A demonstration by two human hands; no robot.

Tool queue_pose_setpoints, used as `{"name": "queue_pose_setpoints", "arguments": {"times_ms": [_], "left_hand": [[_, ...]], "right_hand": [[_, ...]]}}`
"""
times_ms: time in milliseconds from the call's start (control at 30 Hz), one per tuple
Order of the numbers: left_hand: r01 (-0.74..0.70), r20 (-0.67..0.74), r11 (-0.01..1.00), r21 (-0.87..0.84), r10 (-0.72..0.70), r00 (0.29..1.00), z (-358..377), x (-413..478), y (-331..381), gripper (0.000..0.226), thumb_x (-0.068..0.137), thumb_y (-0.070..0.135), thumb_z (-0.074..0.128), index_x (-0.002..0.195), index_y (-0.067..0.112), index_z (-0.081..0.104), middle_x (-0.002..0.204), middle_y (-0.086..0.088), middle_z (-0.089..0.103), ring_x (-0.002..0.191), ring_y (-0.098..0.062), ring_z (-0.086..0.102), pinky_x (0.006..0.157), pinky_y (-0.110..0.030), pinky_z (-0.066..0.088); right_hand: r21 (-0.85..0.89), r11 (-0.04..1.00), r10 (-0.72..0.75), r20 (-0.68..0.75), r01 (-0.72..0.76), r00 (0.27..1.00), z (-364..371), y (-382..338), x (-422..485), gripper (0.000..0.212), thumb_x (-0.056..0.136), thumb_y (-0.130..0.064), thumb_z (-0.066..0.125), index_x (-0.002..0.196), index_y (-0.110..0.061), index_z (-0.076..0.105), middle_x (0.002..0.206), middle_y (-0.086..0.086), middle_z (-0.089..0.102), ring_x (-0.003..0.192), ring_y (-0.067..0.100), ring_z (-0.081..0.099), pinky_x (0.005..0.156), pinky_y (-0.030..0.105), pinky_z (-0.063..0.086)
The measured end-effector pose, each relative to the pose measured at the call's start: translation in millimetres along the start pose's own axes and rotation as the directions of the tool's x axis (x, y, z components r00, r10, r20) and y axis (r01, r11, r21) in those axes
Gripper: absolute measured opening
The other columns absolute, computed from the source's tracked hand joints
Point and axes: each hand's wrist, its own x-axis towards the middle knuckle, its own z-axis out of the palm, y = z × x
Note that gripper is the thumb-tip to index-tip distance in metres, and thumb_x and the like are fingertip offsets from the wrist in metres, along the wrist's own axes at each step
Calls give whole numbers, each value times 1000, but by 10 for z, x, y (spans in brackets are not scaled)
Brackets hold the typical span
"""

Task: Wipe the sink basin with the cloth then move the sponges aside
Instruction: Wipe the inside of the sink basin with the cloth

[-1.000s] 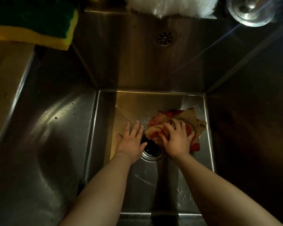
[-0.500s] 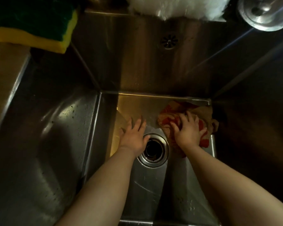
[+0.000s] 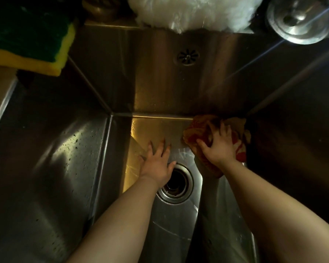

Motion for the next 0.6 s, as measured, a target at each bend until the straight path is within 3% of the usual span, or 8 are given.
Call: {"name": "queue_pose_setpoints", "arguments": {"times_ms": [267, 433, 600], "left_hand": [[-15, 51, 1000, 2, 14, 999, -6, -117, -21, 61, 97, 51, 23, 150, 27, 2, 158, 6, -10, 143, -30, -13, 112, -58, 14], [-19, 45, 1000, -3, 19, 999, 17, -276, -56, 64, 97, 49, 27, 150, 25, -2, 158, 7, -11, 144, -29, -12, 113, -57, 15], [-8, -64, 1000, -12, 7, 998, -60, -379, -239, 70, 96, 51, 26, 147, 26, -15, 157, 9, -12, 144, -24, -10, 113, -54, 16]], "right_hand": [[-45, 999, -23, -46, 21, 999, 34, -49, -392, 56, 83, -58, 52, 133, -36, 42, 152, 2, 25, 138, 29, 20, 106, 58, 25], [36, 999, 13, -59, -11, 998, 205, -234, -688, 47, 83, -53, 55, 127, -37, 47, 150, -1, 31, 138, 27, 21, 108, 60, 21], [128, 991, 50, -74, -40, 996, 249, -377, -758, 39, 84, -47, 58, 122, -35, 53, 146, -5, 36, 139, 22, 20, 107, 60, 15]]}}
